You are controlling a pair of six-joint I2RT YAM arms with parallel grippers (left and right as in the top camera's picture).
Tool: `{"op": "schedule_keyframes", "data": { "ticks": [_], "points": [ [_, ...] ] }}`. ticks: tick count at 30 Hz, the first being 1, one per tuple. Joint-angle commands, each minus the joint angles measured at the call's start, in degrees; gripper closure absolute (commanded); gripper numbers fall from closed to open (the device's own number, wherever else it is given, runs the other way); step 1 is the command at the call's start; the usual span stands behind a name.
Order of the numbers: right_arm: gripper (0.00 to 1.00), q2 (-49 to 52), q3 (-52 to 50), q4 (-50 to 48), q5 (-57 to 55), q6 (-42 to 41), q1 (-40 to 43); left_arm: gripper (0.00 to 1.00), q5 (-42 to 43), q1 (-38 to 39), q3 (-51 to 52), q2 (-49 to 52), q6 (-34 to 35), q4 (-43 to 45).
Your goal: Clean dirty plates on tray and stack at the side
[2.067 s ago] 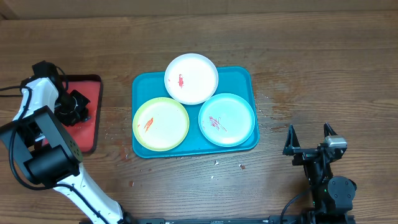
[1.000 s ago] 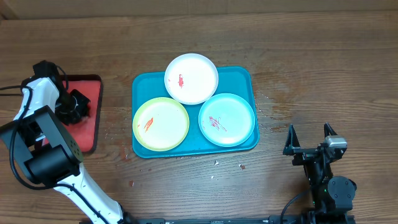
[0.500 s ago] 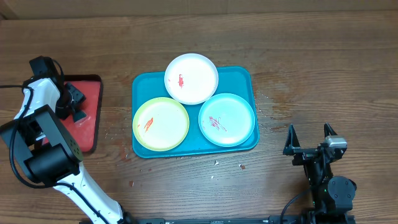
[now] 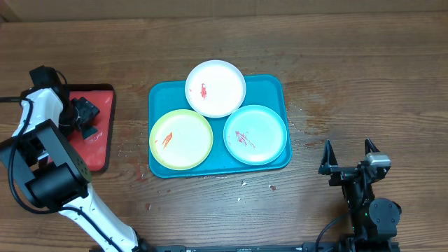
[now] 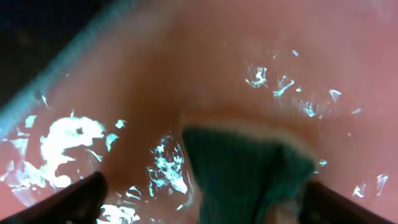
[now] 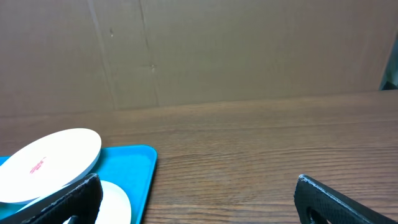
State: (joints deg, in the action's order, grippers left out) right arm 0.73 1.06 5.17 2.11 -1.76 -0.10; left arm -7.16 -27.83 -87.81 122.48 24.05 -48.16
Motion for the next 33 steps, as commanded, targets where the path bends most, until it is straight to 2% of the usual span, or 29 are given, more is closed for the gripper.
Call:
{"op": "schedule_keyframes", "data": {
  "ticks": [1, 2, 3, 5, 6, 11, 12, 13, 14, 24, 25, 26, 27, 31, 32, 33],
  "points": [
    [0.0, -0.46, -0.59, -0.42, -0.37, -0.35, -0.22, 0.27, 1.75, 0.44, 1.81, 2.67, -1.14, -3.93],
    [0.0, -0.46, -0.59, -0.42, -0.37, -0.35, -0.22, 0.34, 2.84, 0.44, 1.79, 2.67, -1.16, -4.87],
    [0.0, -0.46, -0.59, -0.42, -0.39, -0.35, -0.22, 0.48, 3.85, 0.44, 1.79, 2.67, -1.16, -5.7],
    [0.0, -0.46, -0.59, -0.42, -0.39, -0.35, -0.22, 0.83, 5.75, 0.44, 1.79, 2.67, -1.16, -6.86],
    [0.0, -0.46, -0.59, -0.42, -0.37, -0.35, -0.22, 0.96, 6.19, 0.44, 1.79, 2.67, -1.16, -7.08],
    [0.0, -0.46, -0.59, -0.42, -0.37, -0.35, -0.22, 0.95, 6.12, 0.42, 1.79, 2.67, -1.16, -5.84],
    [0.0, -0.46, -0.59, -0.42, -0.37, -0.35, -0.22, 0.64, 6.1, 0.37, 1.79, 2.67, -1.16, -4.74],
    [0.0, -0.46, -0.59, -0.42, -0.39, -0.35, -0.22, 0.23, 6.12, 0.37, 1.79, 2.67, -1.16, -3.89],
    [0.0, -0.46, -0.59, -0.42, -0.37, -0.35, -0.22, 0.0, 6.1, 0.37, 1.81, 2.67, -1.18, -2.73],
    [0.0, -0.46, -0.59, -0.42, -0.37, -0.35, -0.22, 0.01, 1.95, 0.37, 1.79, 2.67, -2.45, 5.79],
    [0.0, -0.46, -0.59, -0.42, -0.37, -0.35, -0.22, 0.48, 1.97, 0.37, 1.79, 2.67, -2.45, 6.05],
    [0.0, -0.46, -0.59, -0.44, -0.39, -0.35, -0.22, 0.78, 1.97, 0.37, 1.81, 2.67, -2.45, 6.03],
    [0.0, -0.46, -0.59, -0.44, -0.37, -0.35, -0.22, 0.94, 2.01, 0.37, 1.79, 2.67, -2.43, 5.97],
    [0.0, -0.46, -0.59, -0.42, -0.37, -0.35, -0.22, 0.96, 2.08, 0.37, 1.79, 2.67, -2.43, 3.91],
    [0.0, -0.46, -0.59, -0.42, -0.39, -0.35, -0.22, 0.81, 2.08, 0.37, 1.79, 2.67, -2.43, 3.02],
    [0.0, -0.46, -0.59, -0.42, -0.37, -0.35, -0.22, 0.55, 2.08, 0.37, 1.79, 2.67, -2.43, 1.99]
  ]
}}
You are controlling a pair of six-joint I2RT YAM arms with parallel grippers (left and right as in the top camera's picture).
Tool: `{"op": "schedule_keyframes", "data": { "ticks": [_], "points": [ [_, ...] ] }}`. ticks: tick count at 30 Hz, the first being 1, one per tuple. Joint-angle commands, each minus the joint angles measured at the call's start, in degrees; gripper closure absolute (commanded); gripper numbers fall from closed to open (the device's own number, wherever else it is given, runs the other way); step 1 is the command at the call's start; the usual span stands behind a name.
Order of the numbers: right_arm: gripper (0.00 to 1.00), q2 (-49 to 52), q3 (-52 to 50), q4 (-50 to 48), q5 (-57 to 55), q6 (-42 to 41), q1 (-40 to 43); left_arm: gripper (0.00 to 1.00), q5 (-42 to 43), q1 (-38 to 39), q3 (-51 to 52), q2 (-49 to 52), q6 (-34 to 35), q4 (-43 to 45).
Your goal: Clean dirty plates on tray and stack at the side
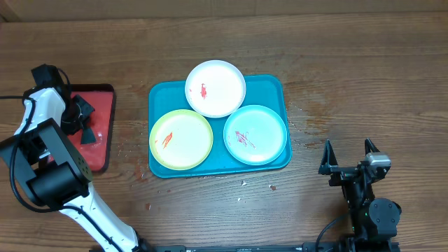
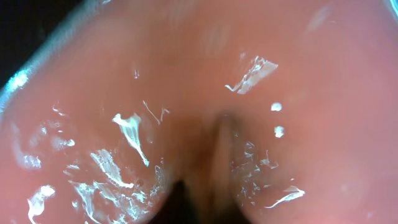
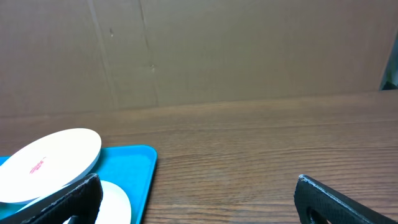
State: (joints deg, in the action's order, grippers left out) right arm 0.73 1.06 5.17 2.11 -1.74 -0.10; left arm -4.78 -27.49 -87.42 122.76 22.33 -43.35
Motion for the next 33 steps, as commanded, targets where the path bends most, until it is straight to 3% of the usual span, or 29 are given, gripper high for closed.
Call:
{"op": "schedule_keyframes", "data": {
  "ticks": [1, 2, 9, 12, 17, 18, 26, 33],
  "points": [
    [0.0, -0.46, -0.59, -0.42, -0.37, -0.37, -0.22, 0.18, -0.31, 0.02, 1.4, 2.38, -0.7, -3.78],
    [0.0, -0.46, -0.59, -0.42, -0.37, -0.37, -0.22, 0.0, -0.28, 0.02, 1.4, 2.38, -0.72, -5.16],
    [0.0, -0.46, -0.59, -0.44, -0.37, -0.37, -0.22, 0.0, 0.15, 0.09, 1.4, 2.38, -0.7, -15.1],
    [0.0, -0.46, -0.59, -0.44, -0.37, -0.37, -0.22, 0.22, 0.17, 0.09, 1.4, 2.38, -0.72, -16.61],
    [0.0, -0.46, -0.59, -0.42, -0.37, -0.37, -0.22, 0.91, 0.17, 0.09, 1.4, 2.38, -0.7, -16.41],
    [0.0, -0.46, -0.59, -0.42, -0.37, -0.37, -0.22, 0.96, 0.17, 0.09, 1.4, 2.38, -0.7, -16.41],
    [0.0, -0.46, -0.59, -0.42, -0.37, -0.37, -0.22, 0.96, -0.33, 0.0, 0.15, 2.36, -0.7, -16.5],
    [0.0, -0.46, -0.59, -0.42, -0.39, -0.37, -0.22, 0.96, -0.35, 0.0, -8.41, 2.14, -0.52, -22.1]
  ]
}}
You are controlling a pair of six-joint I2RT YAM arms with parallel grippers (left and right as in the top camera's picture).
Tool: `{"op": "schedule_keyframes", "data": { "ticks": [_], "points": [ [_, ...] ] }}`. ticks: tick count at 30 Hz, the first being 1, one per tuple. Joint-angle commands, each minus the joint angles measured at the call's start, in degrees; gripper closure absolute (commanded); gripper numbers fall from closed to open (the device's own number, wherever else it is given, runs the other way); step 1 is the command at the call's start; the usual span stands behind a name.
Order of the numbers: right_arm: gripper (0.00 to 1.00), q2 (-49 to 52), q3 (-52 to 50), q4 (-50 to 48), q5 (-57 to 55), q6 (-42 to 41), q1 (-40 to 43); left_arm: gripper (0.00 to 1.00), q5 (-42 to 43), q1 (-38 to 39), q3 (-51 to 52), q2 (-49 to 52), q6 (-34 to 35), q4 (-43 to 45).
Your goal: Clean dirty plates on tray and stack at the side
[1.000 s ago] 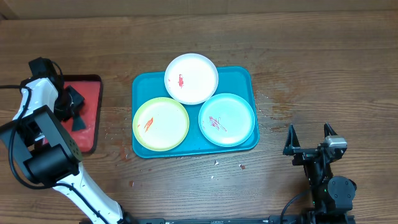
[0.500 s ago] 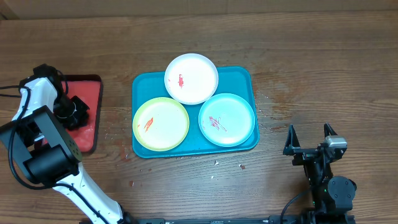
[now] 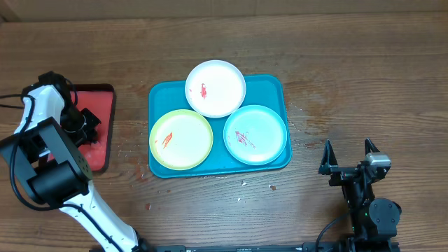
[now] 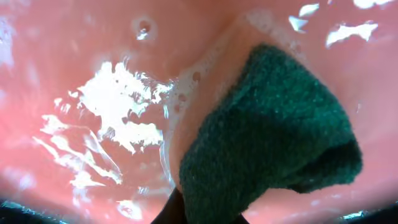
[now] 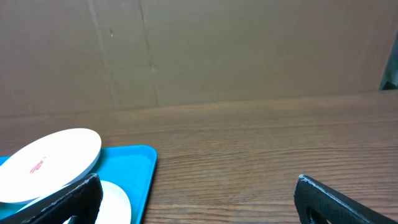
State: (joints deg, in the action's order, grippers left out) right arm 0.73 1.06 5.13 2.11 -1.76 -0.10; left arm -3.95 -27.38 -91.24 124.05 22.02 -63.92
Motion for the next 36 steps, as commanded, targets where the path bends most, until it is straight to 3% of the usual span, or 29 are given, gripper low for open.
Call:
{"op": "schedule_keyframes", "data": {
  "ticks": [1, 8, 17, 18, 21, 23, 25, 28, 36],
  "points": [
    [0.0, -0.46, -0.59, -0.37, -0.37, -0.35, -0.22, 0.96, -1.16, -0.09, -6.29, 0.81, -0.17, -2.89],
    [0.0, -0.46, -0.59, -0.37, -0.37, -0.35, -0.22, 0.96, -0.92, -0.09, -12.07, 0.79, -0.2, -8.26],
    [0.0, -0.46, -0.59, -0.37, -0.39, -0.35, -0.22, 0.95, -0.92, -0.13, -2.27, 0.85, 7.21, 0.83],
    [0.0, -0.46, -0.59, -0.37, -0.39, -0.35, -0.22, 0.91, -0.92, -0.13, -1.22, 0.87, 7.67, 1.62],
    [0.0, -0.46, -0.59, -0.37, -0.37, -0.35, -0.22, 0.5, -0.87, -0.13, 1.25, 0.87, 7.8, 3.87],
    [0.0, -0.46, -0.59, -0.37, -0.37, -0.35, -0.22, 0.32, -1.14, -0.15, 1.38, 0.87, 7.69, 4.48],
    [0.0, -0.46, -0.59, -0.37, -0.39, -0.35, -0.22, 0.29, -1.14, -0.15, 0.79, 0.85, 6.56, 4.9],
    [0.0, -0.46, -0.59, -0.37, -0.37, -0.35, -0.22, 0.29, -1.14, -0.37, -1.03, 0.85, 6.21, 5.03],
    [0.0, -0.46, -0.59, -0.37, -0.37, -0.35, -0.22, 0.53, -1.16, -0.42, -3.67, 0.87, 2.4, 6.25]
  ]
}}
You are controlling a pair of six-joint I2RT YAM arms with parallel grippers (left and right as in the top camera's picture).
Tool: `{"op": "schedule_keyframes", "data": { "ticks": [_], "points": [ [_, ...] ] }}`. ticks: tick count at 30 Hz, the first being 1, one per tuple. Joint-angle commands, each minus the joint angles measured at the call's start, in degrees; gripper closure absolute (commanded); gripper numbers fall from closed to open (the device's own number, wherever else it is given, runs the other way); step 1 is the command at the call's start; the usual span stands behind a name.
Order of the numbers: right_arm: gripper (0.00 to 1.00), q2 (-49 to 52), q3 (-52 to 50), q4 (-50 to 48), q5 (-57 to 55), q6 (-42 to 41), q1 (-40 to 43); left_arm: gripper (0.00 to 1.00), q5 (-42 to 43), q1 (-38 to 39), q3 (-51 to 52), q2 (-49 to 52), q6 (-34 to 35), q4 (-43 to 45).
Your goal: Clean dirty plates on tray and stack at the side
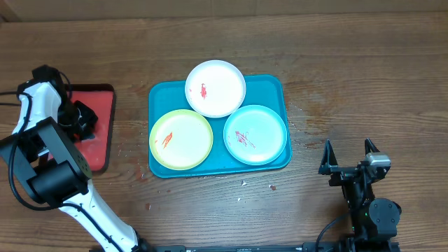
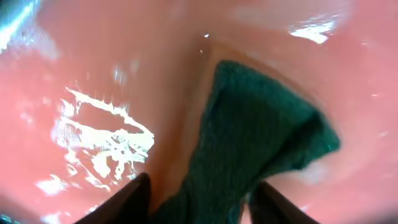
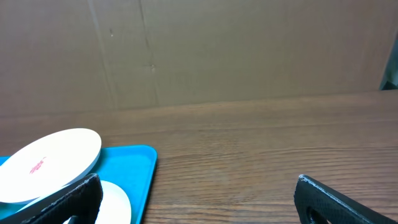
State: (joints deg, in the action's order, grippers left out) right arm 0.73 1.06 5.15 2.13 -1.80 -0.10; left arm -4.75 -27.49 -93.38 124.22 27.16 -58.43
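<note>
Three dirty plates sit on the blue tray (image 1: 276,87): a white plate (image 1: 215,87) at the back, a yellow-green plate (image 1: 181,138) front left and a light blue plate (image 1: 255,134) front right, each with red smears. My left gripper (image 1: 78,115) is down in the wet red tray (image 1: 101,105). In the left wrist view my left gripper (image 2: 202,183) is shut on a green sponge (image 2: 267,130), fingers a little apart with the sponge filling the gap. My right gripper (image 1: 348,145) rests open near the front right, holding nothing; the right wrist view shows my right gripper (image 3: 198,180) facing bare wood.
The red tray (image 2: 93,74) glistens with soapy water. Small crumbs lie on the wooden table (image 1: 364,77) in front of the blue tray. A cardboard wall (image 3: 249,50) stands behind the table.
My left gripper has shifted slightly back and left in the red tray. Its fingers, pinched tight on the sponge before, now stand further apart with the sponge still between them. The right arm is unchanged.
My left gripper first stood open around the sponge in the red tray. Then it was shut low in the soapy water, then pinched on the sponge. Now it grips the sponge more loosely. The plates and my right gripper have stayed put.
</note>
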Motion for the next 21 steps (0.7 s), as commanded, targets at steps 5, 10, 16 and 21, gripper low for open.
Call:
{"op": "schedule_keyframes", "data": {
  "ticks": [5, 10, 16, 21],
  "points": [
    [0.0, -0.46, -0.59, -0.39, -0.39, -0.31, -0.22, 0.28, -0.37, -0.31, -1.53, 0.7, -7.96, 3.04],
    [0.0, -0.46, -0.59, -0.39, -0.39, -0.31, -0.22, 0.14, -0.37, -0.31, -1.49, 0.9, -11.13, 4.31],
    [0.0, -0.46, -0.59, -0.39, -0.42, -0.31, -0.22, 0.26, -0.13, -0.31, -1.49, 2.16, -11.15, 5.75],
    [0.0, -0.46, -0.59, -0.39, -0.39, -0.31, -0.22, 0.72, -0.17, -0.31, -1.49, 3.76, -11.13, 5.77]
  ]
}}
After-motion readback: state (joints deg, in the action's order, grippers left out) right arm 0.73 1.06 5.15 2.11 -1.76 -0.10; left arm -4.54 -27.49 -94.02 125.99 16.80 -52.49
